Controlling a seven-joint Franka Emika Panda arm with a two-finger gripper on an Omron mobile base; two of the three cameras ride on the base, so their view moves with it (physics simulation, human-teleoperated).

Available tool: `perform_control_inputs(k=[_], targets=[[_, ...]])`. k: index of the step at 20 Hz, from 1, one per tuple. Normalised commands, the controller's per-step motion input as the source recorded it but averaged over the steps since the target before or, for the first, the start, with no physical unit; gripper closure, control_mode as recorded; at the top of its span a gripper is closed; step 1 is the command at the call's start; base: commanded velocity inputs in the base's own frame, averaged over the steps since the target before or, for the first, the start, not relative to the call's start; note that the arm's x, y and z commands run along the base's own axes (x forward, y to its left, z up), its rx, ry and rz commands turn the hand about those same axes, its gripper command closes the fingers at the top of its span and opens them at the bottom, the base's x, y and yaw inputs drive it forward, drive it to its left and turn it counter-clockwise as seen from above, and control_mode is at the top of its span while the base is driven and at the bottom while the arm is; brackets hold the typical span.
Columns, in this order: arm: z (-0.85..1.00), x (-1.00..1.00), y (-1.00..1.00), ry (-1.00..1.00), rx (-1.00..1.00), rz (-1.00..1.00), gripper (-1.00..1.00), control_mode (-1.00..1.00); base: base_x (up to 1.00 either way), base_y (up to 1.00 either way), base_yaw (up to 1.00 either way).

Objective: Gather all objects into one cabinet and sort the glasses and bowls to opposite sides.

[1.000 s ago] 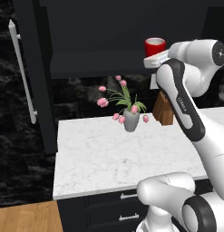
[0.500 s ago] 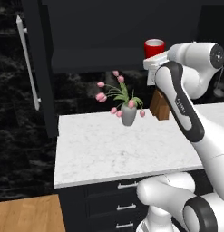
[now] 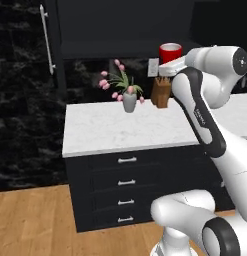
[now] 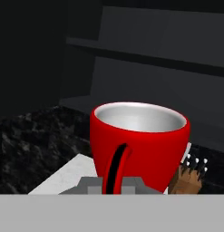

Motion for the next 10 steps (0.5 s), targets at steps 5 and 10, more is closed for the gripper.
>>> perform_control_inputs(k=[5,10], targets=[[0.00,0.00,0.00,0.00,0.00,0.00,1.00,1.00,-0.81,-0.16,0.06],[0.00,0.00,0.00,0.00,0.00,0.00,1.00,1.00,-0.40,0.00,0.38]])
